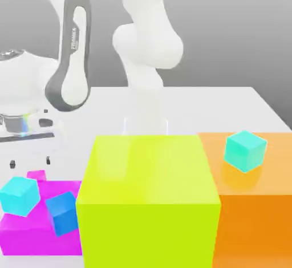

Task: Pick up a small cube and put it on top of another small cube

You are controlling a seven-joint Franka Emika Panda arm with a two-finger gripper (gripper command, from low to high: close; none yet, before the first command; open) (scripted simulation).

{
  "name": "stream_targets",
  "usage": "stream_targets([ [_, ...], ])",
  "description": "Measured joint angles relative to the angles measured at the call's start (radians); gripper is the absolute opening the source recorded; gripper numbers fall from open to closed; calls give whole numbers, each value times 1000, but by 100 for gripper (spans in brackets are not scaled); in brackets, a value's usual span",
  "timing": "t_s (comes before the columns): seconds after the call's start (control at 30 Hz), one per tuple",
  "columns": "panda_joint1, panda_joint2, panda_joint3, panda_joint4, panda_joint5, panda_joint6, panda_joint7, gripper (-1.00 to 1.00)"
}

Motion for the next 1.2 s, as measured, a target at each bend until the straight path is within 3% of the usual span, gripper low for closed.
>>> stream_targets([
  [0.07, -3, 72, 4, 13, 3, 58, -1, 0],
  [0.1, -5, 106, 6, 20, 4, 85, -2, -100],
  [0.33, -5, 113, 6, 21, 6, 93, -3, -100],
  [0.57, 4, -101, 1, -9, -8, -90, -4, -100],
  [1.03, 171, -242, 91, 281, -9, -520, -340, -100],
  [1.2, 193, -144, 84, 283, -30, -427, -360, -100],
])
